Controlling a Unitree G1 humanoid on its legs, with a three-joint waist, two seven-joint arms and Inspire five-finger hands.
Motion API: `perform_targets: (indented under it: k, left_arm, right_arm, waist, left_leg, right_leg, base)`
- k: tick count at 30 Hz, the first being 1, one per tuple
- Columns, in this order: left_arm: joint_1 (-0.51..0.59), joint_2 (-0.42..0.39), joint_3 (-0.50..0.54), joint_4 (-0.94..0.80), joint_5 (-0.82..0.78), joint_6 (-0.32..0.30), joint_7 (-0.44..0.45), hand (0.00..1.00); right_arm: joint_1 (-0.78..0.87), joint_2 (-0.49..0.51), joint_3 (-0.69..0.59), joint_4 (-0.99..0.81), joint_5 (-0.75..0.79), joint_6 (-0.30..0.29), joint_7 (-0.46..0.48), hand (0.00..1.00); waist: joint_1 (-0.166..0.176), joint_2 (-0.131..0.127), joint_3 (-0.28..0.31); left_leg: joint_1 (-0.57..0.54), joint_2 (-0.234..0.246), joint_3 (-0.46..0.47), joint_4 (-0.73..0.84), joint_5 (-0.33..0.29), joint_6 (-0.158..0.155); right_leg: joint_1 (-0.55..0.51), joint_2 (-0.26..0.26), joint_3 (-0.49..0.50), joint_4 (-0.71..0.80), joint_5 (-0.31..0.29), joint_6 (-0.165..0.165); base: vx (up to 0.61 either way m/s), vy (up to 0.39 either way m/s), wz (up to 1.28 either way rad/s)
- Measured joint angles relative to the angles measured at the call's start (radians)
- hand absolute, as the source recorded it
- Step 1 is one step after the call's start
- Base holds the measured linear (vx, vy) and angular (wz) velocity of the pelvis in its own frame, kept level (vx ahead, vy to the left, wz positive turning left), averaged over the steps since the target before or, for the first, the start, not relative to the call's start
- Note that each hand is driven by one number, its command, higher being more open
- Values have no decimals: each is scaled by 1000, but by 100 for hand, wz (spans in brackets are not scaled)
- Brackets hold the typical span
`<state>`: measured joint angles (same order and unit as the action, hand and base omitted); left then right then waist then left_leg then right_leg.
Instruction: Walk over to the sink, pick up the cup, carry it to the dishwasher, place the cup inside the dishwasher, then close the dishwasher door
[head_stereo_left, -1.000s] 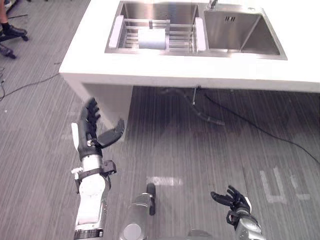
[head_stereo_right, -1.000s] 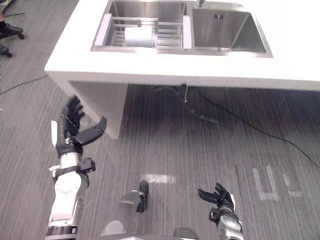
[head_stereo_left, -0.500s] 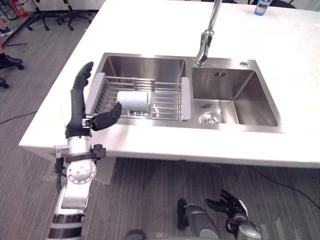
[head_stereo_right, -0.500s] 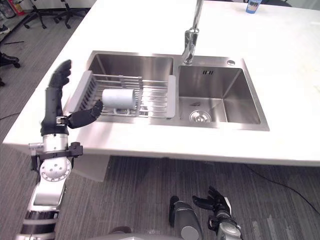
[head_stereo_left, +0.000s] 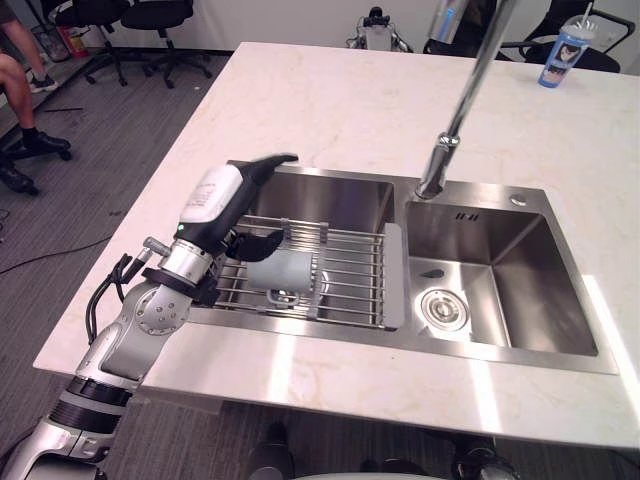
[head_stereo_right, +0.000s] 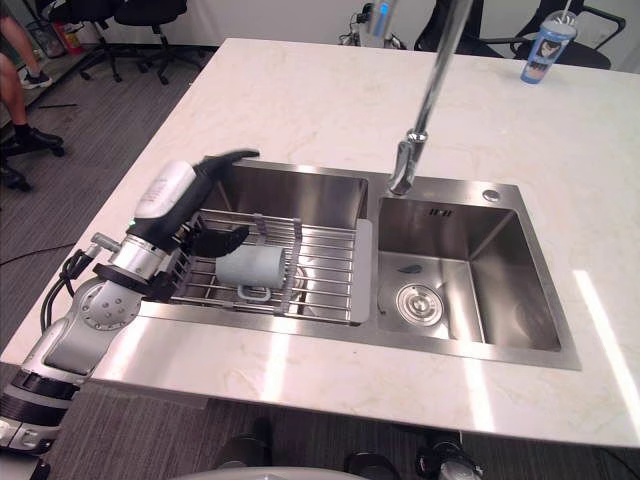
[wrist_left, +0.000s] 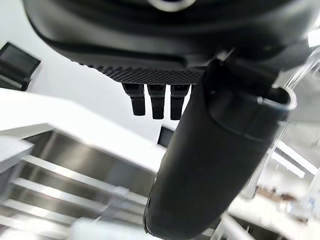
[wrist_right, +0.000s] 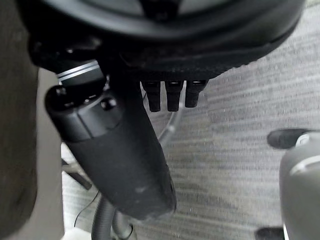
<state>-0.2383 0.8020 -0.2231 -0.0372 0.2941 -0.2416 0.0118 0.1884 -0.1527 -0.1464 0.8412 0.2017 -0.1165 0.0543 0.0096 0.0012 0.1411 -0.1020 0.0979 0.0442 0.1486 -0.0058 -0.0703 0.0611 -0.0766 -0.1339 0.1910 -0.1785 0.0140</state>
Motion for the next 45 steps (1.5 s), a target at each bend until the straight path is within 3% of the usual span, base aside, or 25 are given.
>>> perform_targets:
  k: [4, 12, 23, 29, 34, 35, 45]
  left_arm:
    - [28, 56, 0, 7, -1, -5, -44, 90]
    - [129, 68, 22, 7, -53, -26, -69, 90]
    - [162, 36, 16, 14, -34, -25, -101, 90]
    - [54, -19, -55, 93, 47, -6, -97, 90]
    - [-25, -41, -132, 176, 128, 15, -96, 90]
    - [-53, -43, -156, 199, 146, 17, -96, 30]
    - [-168, -69, -224, 305, 198, 28, -106, 30]
  right_arm:
    - [-11, 0, 5, 21, -9, 0, 5, 90]
    - [20, -14, 36, 84, -60, 7, 5, 90]
    - [-23, -19, 77, 93, -117, 15, 12, 90]
    - [-19, -28, 76, 93, -117, 17, 9, 90]
    - [-24, -28, 74, 92, -117, 17, 9, 90]
    - [-22, -28, 74, 93, -117, 18, 8, 90]
    - [-57, -29, 74, 91, -117, 19, 8, 90]
  waist:
    - [3, -6, -4]
    - [0, -3, -10]
    - [-22, 5, -20]
    - [-30, 24, -25]
    - [-58, 37, -20]
    - [-60, 37, -20]
    - [-88, 52, -11]
  left_leg:
    - [30, -7, 4, -86, 46, -4]
    - [80, 1, -9, -223, 127, -16]
    - [79, -16, -8, -235, 133, -10]
    - [76, -16, -8, -236, 133, -10]
    - [67, -15, -1, -237, 132, -8]
    - [65, -15, 0, -237, 131, -8]
    - [64, -13, 29, -237, 130, -7]
  right_leg:
    - [8, -6, 13, -43, 8, 15]
    - [10, 13, -4, -66, 16, 26]
    - [21, 5, -4, -109, 39, 41]
    - [20, 6, -3, -119, 43, 41]
    - [13, 7, 4, -127, 47, 41]
    - [11, 7, 6, -129, 48, 41]
    - [5, 7, 28, -144, 67, 42]
  base:
    - [8, 13, 1]
    - [-48, -35, 4]
    - [0, 3, 0]
    - [0, 0, 0]
    - [4, -4, -3]
    - [21, -10, -7]
    - [-8, -1, -9]
